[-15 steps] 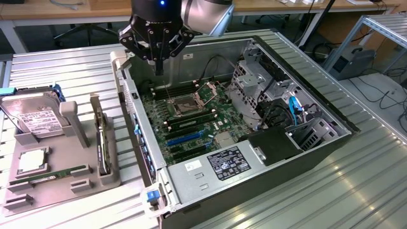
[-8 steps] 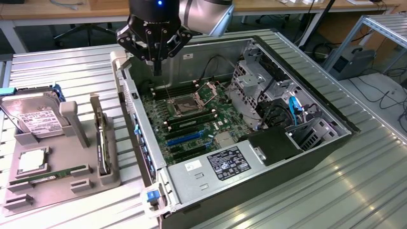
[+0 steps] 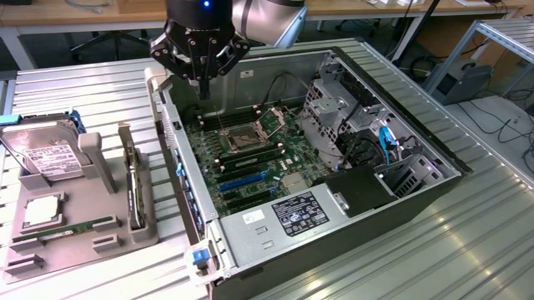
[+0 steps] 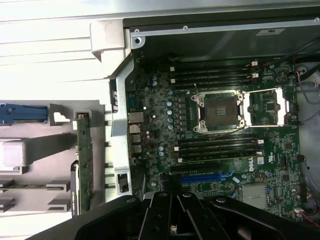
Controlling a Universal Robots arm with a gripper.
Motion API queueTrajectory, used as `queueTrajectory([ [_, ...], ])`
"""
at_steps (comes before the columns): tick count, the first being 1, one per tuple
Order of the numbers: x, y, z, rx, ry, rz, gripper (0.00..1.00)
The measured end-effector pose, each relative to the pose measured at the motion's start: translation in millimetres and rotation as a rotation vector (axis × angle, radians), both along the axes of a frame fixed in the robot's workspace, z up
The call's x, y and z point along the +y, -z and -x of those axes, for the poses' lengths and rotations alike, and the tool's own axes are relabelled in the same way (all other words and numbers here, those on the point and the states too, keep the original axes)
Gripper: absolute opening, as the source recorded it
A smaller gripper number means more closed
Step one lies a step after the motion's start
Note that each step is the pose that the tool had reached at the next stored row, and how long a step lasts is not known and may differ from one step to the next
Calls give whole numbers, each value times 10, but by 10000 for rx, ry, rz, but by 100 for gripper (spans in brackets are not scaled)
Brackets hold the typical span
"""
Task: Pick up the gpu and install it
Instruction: 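Reach for the gpu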
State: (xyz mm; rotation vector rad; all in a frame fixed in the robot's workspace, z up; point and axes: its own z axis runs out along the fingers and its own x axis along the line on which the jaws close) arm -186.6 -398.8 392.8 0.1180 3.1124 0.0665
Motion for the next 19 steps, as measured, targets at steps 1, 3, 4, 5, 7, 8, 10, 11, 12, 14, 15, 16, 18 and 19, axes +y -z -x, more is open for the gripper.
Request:
queueTrajectory([
  [1, 0, 0, 5, 0, 0, 0, 11],
  [3, 0, 0, 13, 0, 0, 0, 11],
  [4, 0, 0, 17, 0, 0, 0, 11],
  [5, 0, 0, 21, -1, 0, 0, 11],
  [7, 0, 0, 29, -1, 0, -1, 11],
  [8, 0, 0, 33, 0, 0, 0, 11],
  [10, 0, 0, 41, 0, 0, 0, 11],
  [11, 0, 0, 45, -1, 0, 0, 11],
  [12, 0, 0, 49, 0, -1, 0, 11],
  [14, 0, 0, 63, 0, 0, -1, 11],
  [15, 0, 0, 68, 0, 0, 0, 11],
  [16, 0, 0, 73, 0, -1, 0, 11],
  [18, 0, 0, 81, 0, 0, 0, 11],
  [19, 0, 0, 84, 0, 0, 0, 11],
])
